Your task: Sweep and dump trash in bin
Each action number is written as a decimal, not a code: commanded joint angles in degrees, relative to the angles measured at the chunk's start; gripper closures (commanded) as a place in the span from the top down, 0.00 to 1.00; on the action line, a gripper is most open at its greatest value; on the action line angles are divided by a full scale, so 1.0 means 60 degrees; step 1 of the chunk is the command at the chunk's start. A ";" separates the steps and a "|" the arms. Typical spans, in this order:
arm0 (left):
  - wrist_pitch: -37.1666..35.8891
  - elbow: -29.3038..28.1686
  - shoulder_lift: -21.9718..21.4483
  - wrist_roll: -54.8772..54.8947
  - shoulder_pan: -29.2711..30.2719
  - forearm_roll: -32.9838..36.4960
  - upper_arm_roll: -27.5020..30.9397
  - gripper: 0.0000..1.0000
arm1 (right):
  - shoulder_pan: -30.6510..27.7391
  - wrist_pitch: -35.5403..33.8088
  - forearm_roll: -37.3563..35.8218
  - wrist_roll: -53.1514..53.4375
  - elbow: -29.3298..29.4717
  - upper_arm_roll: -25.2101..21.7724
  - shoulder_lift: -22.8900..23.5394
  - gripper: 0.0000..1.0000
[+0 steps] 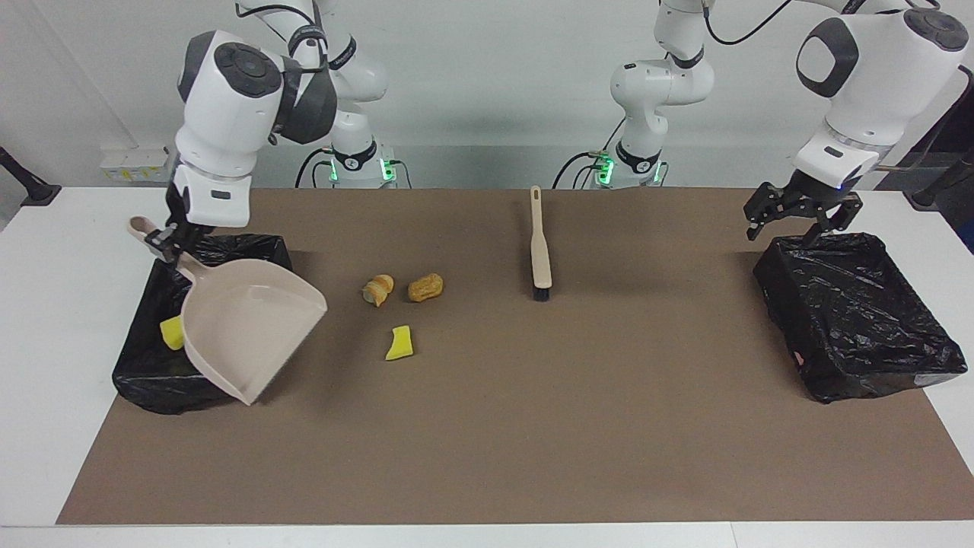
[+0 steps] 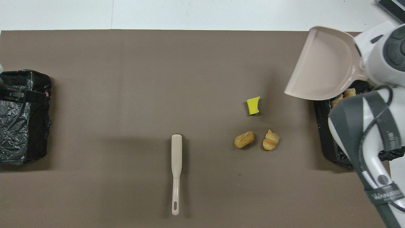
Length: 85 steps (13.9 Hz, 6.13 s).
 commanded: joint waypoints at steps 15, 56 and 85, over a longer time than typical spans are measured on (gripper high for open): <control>0.0218 -0.1244 -0.1407 0.1191 0.0586 0.0111 0.0033 1.00 | 0.3046 0.1503 0.2721 0.8040 0.4089 0.0382 0.5024 0.00; 0.0172 -0.1168 -0.0908 -0.0847 -0.0305 -0.0287 -0.0246 1.00 | 0.5329 0.3773 0.5196 1.0003 -0.4949 0.0470 -0.0982 1.00; 0.0745 -0.1213 -0.0733 -0.0979 -0.0615 0.0093 -0.0246 1.00 | 0.3604 0.0641 0.4977 1.2272 -0.5840 0.0383 -0.3074 0.00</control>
